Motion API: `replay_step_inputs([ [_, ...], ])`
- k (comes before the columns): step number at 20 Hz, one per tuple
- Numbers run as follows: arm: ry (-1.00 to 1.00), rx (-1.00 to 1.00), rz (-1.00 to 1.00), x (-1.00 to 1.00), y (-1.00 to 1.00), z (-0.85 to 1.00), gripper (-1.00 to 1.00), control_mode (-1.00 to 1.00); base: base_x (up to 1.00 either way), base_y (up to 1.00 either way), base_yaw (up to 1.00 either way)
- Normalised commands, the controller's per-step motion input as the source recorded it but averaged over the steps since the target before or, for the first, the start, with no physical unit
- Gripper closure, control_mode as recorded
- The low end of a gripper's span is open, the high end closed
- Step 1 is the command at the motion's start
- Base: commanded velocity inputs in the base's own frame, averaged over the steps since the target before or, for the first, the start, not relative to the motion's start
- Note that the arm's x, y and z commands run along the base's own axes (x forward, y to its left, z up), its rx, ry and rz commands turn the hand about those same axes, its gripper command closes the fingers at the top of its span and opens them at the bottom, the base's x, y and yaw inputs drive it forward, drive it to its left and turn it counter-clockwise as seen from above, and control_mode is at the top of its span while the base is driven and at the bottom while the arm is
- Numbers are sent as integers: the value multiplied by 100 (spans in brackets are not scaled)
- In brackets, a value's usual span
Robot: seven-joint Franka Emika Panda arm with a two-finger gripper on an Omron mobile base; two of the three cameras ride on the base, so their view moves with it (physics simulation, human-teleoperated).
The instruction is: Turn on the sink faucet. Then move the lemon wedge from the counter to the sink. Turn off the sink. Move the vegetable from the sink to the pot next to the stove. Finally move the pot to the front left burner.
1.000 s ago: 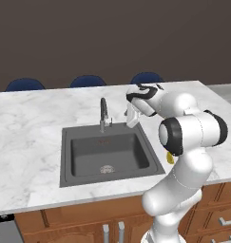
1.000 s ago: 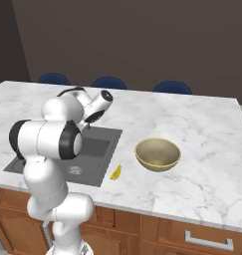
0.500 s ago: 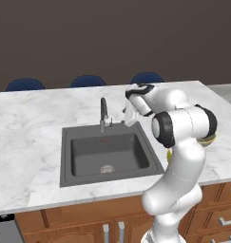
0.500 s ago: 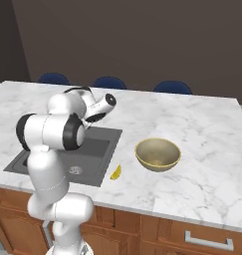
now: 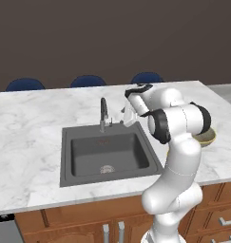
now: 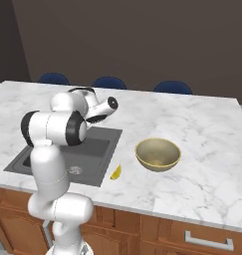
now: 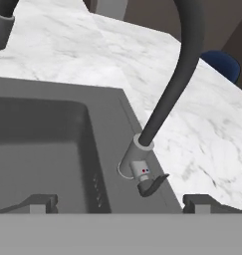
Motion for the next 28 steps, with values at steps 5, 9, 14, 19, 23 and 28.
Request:
replay_step_inputs([
  [5,0,1,0,15,1,-12,-100,-100,0,0,0],
  [9,0,2,0,19,1,-12,-100,-100,0,0,0],
  [14,0,5,0,24,0,-11,-100,-100,0,0,0],
  [19,0,4,0,16,2,-11,-100,-100,0,0,0],
  [23,0,2,0,2,6,-13,-100,-100,0,0,0],
  [28,0,2,0,3,8,-14,-100,-100,0,0,0],
])
